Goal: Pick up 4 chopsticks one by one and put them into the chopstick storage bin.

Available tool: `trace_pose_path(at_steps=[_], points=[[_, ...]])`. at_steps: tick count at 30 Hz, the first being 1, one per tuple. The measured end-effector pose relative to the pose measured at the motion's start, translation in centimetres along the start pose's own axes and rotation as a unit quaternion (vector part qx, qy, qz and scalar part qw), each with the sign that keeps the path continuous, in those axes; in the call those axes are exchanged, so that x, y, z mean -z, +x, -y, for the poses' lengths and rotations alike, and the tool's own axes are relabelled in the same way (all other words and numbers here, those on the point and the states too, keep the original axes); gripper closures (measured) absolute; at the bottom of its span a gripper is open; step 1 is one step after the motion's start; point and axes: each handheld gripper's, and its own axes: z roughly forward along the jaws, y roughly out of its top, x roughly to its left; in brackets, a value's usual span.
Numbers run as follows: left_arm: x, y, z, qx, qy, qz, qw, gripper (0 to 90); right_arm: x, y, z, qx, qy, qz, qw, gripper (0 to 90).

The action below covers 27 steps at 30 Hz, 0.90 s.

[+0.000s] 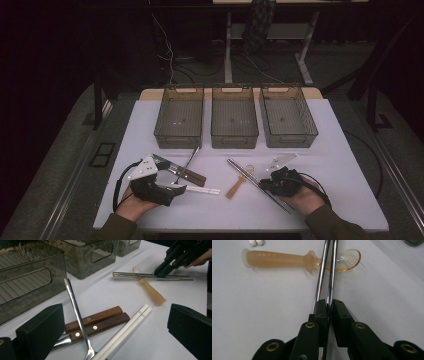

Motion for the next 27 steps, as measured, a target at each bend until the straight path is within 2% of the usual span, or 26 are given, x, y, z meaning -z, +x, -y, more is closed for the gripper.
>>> trace_pose_path(at_steps=[10, 17, 20, 27], points=[[-0.03, -0.05, -0.03, -0.002, 0.001, 0.000, 1.0000, 0.0, 0.02, -0.01, 0.07, -0.014, -0.003, 0.003, 0.9999, 84.2], [-0.04, -0.04, -0.02, -0.002, 0.001, 0.000, 1.0000, 0.0, 0.11, -0.07, 0.05, -0.014, -0.005, 0.004, 0.9999, 84.6], [-0.05, -0.04, -0.01, -0.001, 0.001, 0.001, 1.0000, 0.0, 0.51, -0.32, 0.00, -0.015, -0.018, 0.002, 0.9997, 84.7], [-0.11, -0.08, 0.00, -0.001, 0.003, 0.002, 1.0000, 0.0, 0.92, -0.51, -0.04, -0.019, -0.021, -0.005, 0.9996, 84.7]])
